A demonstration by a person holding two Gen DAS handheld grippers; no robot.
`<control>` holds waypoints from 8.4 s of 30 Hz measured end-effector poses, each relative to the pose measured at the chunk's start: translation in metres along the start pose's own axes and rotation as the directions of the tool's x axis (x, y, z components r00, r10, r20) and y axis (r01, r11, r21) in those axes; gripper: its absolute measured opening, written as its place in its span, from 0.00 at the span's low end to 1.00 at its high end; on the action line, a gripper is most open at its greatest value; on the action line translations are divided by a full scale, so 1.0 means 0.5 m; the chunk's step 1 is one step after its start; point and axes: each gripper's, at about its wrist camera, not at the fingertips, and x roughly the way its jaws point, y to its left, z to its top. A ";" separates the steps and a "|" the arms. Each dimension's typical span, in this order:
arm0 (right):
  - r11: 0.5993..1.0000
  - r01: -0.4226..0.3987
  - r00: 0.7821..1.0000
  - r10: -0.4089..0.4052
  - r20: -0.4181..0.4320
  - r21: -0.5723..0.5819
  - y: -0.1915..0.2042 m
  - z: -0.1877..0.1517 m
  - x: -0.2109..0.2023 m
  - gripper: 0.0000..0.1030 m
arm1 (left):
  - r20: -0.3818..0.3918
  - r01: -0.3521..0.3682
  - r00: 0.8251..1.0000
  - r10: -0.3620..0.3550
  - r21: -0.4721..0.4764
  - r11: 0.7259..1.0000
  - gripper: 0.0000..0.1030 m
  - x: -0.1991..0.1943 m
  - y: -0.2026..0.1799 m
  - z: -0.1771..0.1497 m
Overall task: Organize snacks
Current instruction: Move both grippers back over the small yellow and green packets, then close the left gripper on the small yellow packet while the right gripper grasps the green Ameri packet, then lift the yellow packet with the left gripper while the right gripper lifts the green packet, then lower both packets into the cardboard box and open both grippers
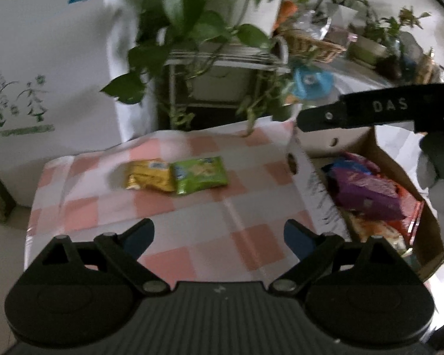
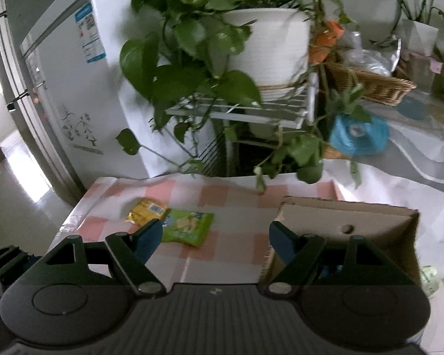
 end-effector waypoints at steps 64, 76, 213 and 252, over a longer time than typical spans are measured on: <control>0.923 -0.340 0.895 0.259 -0.363 -0.179 0.235 -0.038 0.371 0.67 | -0.162 -0.269 0.954 0.252 -0.092 0.959 0.92 0.115 0.321 0.011; 0.964 -0.222 0.931 0.164 -0.325 -0.149 0.198 -0.049 0.227 0.72 | -0.161 -0.131 0.980 0.120 -0.060 0.990 0.92 0.105 0.273 0.007; 0.944 -0.106 0.984 0.054 -0.170 -0.312 0.089 -0.089 -0.017 0.62 | -0.058 -0.023 0.998 0.028 0.084 0.996 0.57 -0.058 0.048 -0.111; 0.977 0.211 0.977 -0.211 -0.016 -0.010 -0.161 -0.070 -0.113 0.63 | 0.066 0.288 0.953 -0.296 0.100 0.952 0.58 0.026 -0.325 0.001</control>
